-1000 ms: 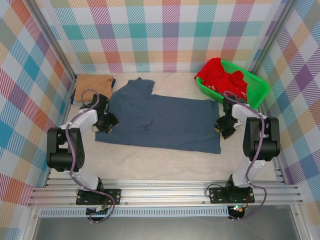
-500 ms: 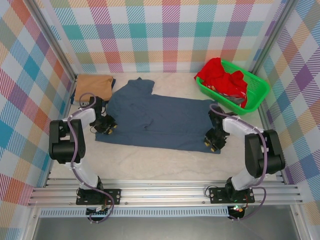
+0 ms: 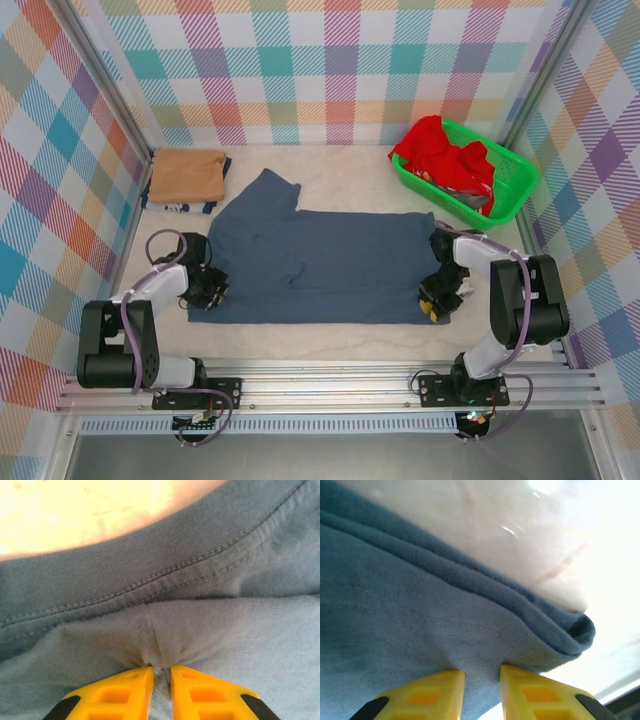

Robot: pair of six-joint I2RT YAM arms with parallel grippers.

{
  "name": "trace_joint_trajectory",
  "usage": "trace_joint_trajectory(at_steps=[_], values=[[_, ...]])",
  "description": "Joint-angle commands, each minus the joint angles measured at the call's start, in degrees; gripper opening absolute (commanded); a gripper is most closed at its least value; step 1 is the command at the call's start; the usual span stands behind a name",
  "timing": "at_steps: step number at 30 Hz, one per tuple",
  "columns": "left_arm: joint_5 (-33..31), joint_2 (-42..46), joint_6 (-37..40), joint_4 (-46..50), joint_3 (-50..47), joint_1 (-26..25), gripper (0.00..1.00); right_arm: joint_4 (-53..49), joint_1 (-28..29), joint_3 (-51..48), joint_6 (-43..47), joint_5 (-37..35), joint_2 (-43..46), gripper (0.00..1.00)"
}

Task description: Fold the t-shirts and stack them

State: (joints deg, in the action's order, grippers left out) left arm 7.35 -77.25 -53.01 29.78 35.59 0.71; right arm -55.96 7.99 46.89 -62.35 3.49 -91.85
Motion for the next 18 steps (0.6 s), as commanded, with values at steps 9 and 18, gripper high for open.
trace_joint_trajectory(at_steps=[9,18], values=[[-6.75,3.62,-2.18,17.15,4.81,-0.51,0.25,-8.41,0.92,7.19,-0.17,-7.37,6.23,0.41],[-1.67,-11.34,-0.39,9.03,23.18,-1.15,0.31,8.75,1.42,18.88,18.74,-4.39,1.00,0.38]])
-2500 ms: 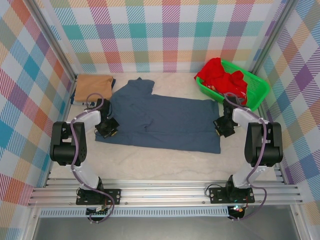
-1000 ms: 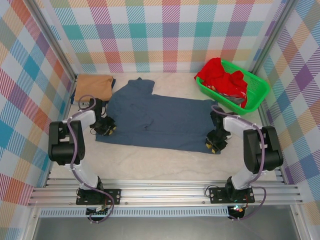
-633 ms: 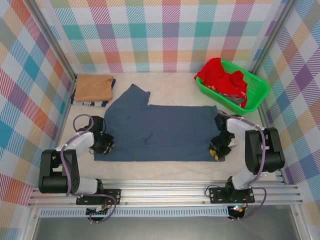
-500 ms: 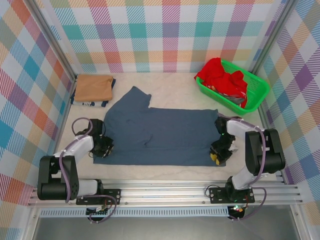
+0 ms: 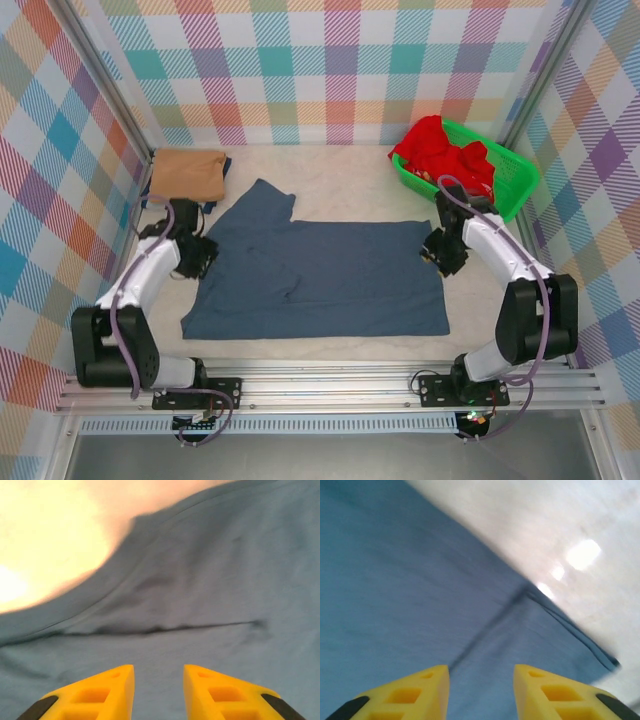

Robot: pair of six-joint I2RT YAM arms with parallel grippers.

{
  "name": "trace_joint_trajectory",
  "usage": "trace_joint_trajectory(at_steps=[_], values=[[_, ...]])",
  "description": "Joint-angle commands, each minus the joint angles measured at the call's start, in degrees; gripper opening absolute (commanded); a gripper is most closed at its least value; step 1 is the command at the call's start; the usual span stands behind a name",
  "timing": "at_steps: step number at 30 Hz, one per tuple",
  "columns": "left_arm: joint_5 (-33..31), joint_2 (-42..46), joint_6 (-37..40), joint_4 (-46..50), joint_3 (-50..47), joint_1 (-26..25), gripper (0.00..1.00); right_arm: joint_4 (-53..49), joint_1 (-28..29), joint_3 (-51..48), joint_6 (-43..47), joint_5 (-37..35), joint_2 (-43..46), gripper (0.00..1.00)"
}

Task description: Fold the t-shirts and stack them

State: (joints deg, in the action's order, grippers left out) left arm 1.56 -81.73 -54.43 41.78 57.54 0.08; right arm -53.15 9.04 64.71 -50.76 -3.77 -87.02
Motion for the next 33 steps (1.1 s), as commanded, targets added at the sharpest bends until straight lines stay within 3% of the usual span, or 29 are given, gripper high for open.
trace_joint_trajectory(at_steps=[1,5,9,14,19,22,25,33], values=[[5.62,-8.57,1.24,-6.11,1.09,-0.54,0.31,7.99,0.45,1.83,8.14,5.55,-6.14,0.36],[6.13,-14.93,3.49,-11.14,3.33,-0.54,0.31,12.82,0.81,2.68,7.54,8.09,-12.40,0.35],[4.12,-19.81,4.85,-10.10,5.00,-0.36,0.29,12.62,0.80,2.40,5.45,6.91,-16.94,0.34],[-2.84,-18.06,5.21,-6.28,1.30,1.42,0.29,11.89,1.30,-1.51,1.11,7.98,-17.71,0.35],[-3.48,-16.34,7.44,-6.36,-2.17,5.01,0.28,12.17,3.89,-4.37,-2.15,9.89,-14.76,0.37],[-1.25,-16.68,9.24,-7.98,-1.39,5.69,0.29,10.46,4.94,-3.02,-2.06,9.22,-14.80,0.39],[3.01,-17.86,10.63,-8.92,1.70,5.10,0.34,7.90,4.76,0.57,0.27,4.18,-14.37,0.40],[10.99,-19.60,18.05,-9.64,16.50,-0.94,0.39,7.88,2.44,15.44,11.16,-5.77,-19.80,0.41]])
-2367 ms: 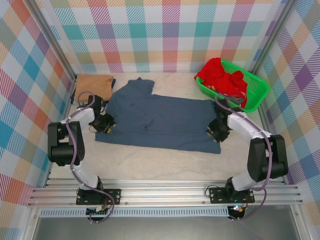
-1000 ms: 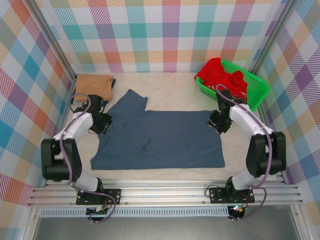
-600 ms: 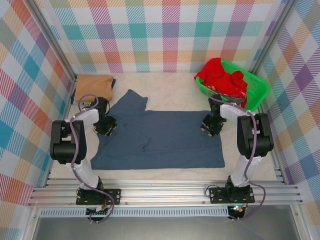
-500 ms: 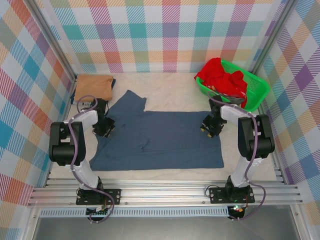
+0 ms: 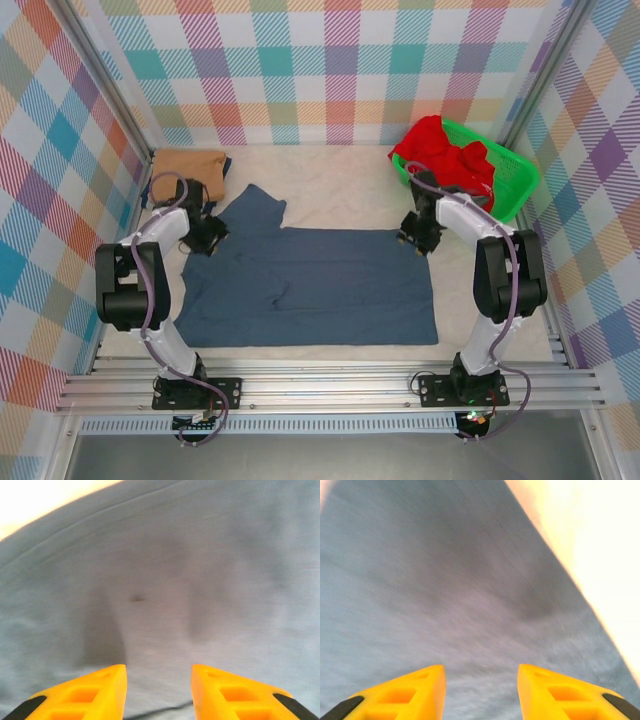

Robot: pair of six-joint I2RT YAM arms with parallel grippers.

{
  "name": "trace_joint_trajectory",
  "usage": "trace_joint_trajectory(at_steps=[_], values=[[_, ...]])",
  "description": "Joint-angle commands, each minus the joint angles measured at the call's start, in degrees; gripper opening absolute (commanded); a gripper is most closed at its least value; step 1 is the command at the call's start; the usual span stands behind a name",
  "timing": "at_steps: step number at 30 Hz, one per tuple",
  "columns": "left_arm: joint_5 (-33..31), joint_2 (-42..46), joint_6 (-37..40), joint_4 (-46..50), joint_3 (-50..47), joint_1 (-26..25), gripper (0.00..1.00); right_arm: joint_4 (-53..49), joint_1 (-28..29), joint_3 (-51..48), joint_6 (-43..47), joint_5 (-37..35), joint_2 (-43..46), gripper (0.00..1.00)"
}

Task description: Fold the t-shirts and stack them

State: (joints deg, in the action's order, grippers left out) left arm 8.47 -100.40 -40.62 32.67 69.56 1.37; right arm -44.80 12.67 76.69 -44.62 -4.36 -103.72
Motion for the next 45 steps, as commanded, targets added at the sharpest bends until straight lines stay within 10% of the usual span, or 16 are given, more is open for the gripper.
trace_joint_trajectory(at_steps=[1,26,45], values=[[4.73,-1.54,4.69,-0.97,6.03,-2.69,0.39,0.18,-1.49,4.87,5.81,-5.85,-4.50,0.41],[8.14,-7.30,8.72,-2.26,17.33,-3.78,0.38,1.79,-2.95,10.24,5.40,-12.03,-16.22,0.32],[1.57,-20.79,10.69,0.81,32.18,-3.98,0.47,2.38,-3.00,9.92,7.31,-11.27,-13.58,0.00]])
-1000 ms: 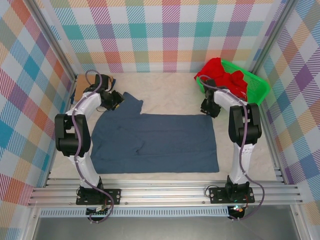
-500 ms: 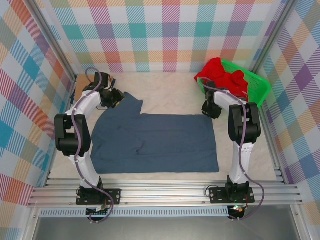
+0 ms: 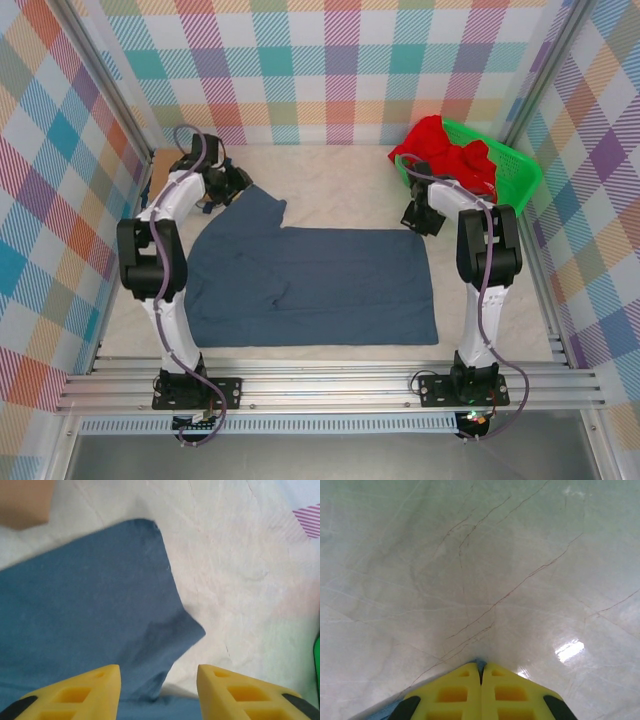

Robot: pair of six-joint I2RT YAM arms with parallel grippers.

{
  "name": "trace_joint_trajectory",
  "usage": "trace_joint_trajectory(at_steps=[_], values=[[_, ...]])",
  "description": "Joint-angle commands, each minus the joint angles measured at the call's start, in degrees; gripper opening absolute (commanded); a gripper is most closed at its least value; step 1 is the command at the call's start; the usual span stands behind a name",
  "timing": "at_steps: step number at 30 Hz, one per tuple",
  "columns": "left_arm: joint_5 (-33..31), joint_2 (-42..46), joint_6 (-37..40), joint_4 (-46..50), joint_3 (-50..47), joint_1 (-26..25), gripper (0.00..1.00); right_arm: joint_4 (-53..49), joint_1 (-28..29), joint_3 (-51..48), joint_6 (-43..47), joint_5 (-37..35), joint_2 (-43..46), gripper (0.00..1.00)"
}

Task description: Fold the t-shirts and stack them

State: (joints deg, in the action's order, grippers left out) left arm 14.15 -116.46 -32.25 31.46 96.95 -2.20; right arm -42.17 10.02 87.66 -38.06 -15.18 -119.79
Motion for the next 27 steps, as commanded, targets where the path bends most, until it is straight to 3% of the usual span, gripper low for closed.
trace_joint_trajectory(at_steps=[1,8,14,19,27], values=[[-5.33,-6.74,3.06,1.71,6.97,-0.47,0.48,-0.19,-0.36,-1.33,0.76,-0.24,2.75,0.00],[-14.12,-16.52,11.55,-2.90,16.38,-2.84,0.48,0.60,-0.27,-3.67,-0.16,1.88,4.56,0.00],[-14.65,-23.02,12.78,-4.68,21.58,-4.61,0.50,0.64,0.00,-4.68,-1.48,3.22,5.04,0.00],[-17.32,-28.13,10.96,3.85,30.19,-5.48,0.50,0.56,0.14,-4.78,-1.74,3.68,5.27,0.00],[-27.83,-34.41,9.83,18.80,41.87,-5.43,0.43,0.59,0.26,-5.11,-1.87,4.14,5.18,0.00]])
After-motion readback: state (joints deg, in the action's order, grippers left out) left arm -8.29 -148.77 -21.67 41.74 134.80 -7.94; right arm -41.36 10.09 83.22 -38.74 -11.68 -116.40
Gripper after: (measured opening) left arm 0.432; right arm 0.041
